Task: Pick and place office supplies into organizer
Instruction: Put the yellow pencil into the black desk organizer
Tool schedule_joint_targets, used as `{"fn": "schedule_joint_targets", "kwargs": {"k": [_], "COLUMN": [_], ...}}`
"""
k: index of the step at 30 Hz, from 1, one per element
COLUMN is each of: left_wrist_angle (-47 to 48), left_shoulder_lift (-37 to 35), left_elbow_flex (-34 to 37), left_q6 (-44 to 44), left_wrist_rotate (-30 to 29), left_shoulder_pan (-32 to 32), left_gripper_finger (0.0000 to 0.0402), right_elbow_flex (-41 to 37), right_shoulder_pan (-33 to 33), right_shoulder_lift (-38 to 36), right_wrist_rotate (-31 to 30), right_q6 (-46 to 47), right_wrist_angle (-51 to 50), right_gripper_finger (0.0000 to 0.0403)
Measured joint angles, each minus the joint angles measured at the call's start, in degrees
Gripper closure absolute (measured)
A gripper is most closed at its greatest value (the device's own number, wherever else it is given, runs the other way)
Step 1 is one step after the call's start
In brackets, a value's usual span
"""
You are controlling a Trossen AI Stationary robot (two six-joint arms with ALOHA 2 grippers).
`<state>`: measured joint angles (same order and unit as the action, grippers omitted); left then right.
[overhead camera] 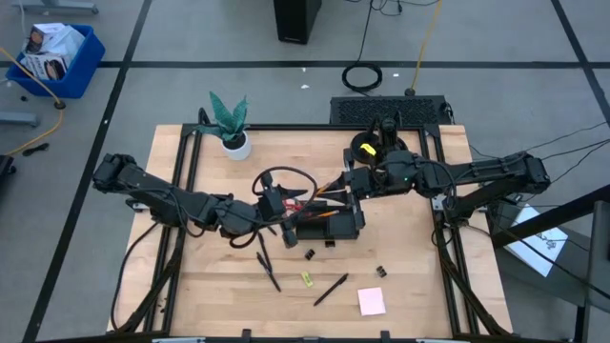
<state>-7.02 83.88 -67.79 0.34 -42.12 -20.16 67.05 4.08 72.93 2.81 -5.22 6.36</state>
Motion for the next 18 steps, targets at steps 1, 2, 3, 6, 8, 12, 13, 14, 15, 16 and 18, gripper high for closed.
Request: {"fn": "schedule_joint_targets", "kwargs": {"k": [1, 2, 3, 6, 8, 12, 13, 14, 15, 16, 18], "left_wrist_angle": [0.15, 0.55, 1.09, 2.4, 2.51, 3.12, 3.19, 3.48, 4.13, 4.58, 5.69], "left_shoulder_lift": [0.0, 0.0, 0.0, 0.0, -0.02, -0.02, -0.03, -0.26, -0.61, -1.02, -1.95], "left_elbow_flex": [0.0, 0.0, 0.0, 0.0, 0.0, 0.0, 0.0, 0.0, 0.0, 0.0, 0.0], "left_q6": [0.0, -0.02, -0.07, -0.74, -0.98, -1.07, -1.1, -1.14, -1.34, -1.81, -2.82], "left_wrist_rotate": [0.0, 0.0, 0.0, -0.03, -0.02, 0.0, -0.02, 0.0, 0.02, 0.03, 0.02], "left_shoulder_pan": [0.0, 0.0, 0.0, 0.0, 0.0, 0.0, 0.0, 0.0, -0.01, 0.0, 0.0], "left_gripper_finger": [0.022, 0.022, 0.022, 0.022, 0.022, 0.022, 0.022, 0.022, 0.022, 0.022, 0.022], "right_elbow_flex": [0.0, 0.0, 0.0, 0.0, 0.0, 0.0, 0.0, 0.0, 0.0, 0.0, 0.0], "right_shoulder_pan": [0.0, -0.02, -0.02, -0.02, -0.02, -0.04, -0.04, -0.04, -0.04, -0.13, -0.4], "right_shoulder_lift": [0.0, 0.0, 0.0, 0.0, 0.0, 0.0, 0.0, 0.0, 0.0, 0.0, 0.0], "right_wrist_rotate": [0.0, 0.0, -0.02, -0.01, 0.0, -0.1, -0.49, -1.28, -1.63, -1.66, -1.62], "right_q6": [-0.02, -0.02, -0.02, -0.04, -0.08, -0.12, -0.14, -0.17, -0.17, -0.19, -0.1], "right_wrist_angle": [-0.08, -0.22, -0.35, -0.65, -0.65, -1.15, -1.39, -1.71, -2.11, -2.52, -3.24], "right_gripper_finger": [0.0391, 0.0391, 0.0392, 0.0392, 0.0392, 0.0392, 0.0392, 0.0392, 0.0392, 0.0392, 0.0392]}}
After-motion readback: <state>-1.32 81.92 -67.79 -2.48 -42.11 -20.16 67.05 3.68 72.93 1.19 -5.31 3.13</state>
